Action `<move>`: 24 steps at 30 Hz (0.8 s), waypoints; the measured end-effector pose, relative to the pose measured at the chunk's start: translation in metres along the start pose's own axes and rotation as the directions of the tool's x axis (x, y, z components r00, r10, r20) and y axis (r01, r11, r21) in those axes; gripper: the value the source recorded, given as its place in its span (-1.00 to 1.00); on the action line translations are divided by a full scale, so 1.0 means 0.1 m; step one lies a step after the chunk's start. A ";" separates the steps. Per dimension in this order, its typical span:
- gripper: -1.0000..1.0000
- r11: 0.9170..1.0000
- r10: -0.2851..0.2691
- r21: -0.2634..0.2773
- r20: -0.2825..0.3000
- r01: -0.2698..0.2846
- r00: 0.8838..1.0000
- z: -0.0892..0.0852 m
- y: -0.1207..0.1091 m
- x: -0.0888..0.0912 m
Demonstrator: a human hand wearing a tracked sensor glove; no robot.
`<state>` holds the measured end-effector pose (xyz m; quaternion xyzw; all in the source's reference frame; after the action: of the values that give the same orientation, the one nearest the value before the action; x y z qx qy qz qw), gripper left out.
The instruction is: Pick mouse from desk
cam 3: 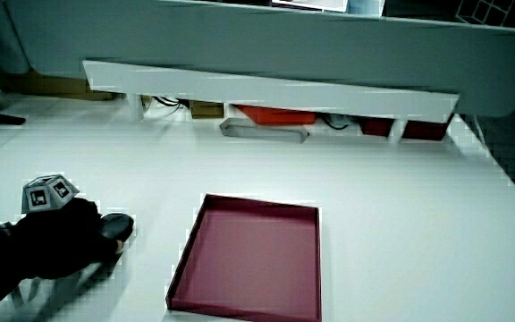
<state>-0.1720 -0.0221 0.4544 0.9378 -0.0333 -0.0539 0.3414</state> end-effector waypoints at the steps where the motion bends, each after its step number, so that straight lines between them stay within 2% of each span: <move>1: 0.00 1.000 0.004 0.000 0.004 -0.004 1.000 -0.02 0.02 0.00; 5: 0.00 1.000 0.020 0.003 -0.010 -0.020 1.000 -0.08 0.09 -0.01; 8: 0.00 0.999 0.033 -0.020 -0.027 -0.034 0.999 -0.09 0.12 0.00; 10: 0.00 0.999 0.032 -0.007 -0.015 -0.032 0.999 -0.10 0.11 0.01; 11: 0.00 0.999 0.032 -0.026 -0.012 -0.032 0.999 -0.12 0.14 0.00; 14: 0.21 0.999 0.048 -0.010 -0.015 -0.049 0.999 -0.09 0.12 0.02; 15: 0.29 0.999 0.043 0.013 -0.023 -0.043 0.999 -0.11 0.14 0.00; 18: 0.50 0.999 0.045 0.024 -0.012 -0.045 0.999 -0.12 0.16 -0.02; 20: 0.64 0.998 0.057 0.015 0.015 -0.057 0.998 -0.09 0.15 -0.03; 24: 0.93 0.997 0.057 0.050 0.046 -0.060 0.997 -0.08 0.15 -0.08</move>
<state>-0.1796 -0.0278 0.4711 0.9435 -0.0696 -0.0638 0.3176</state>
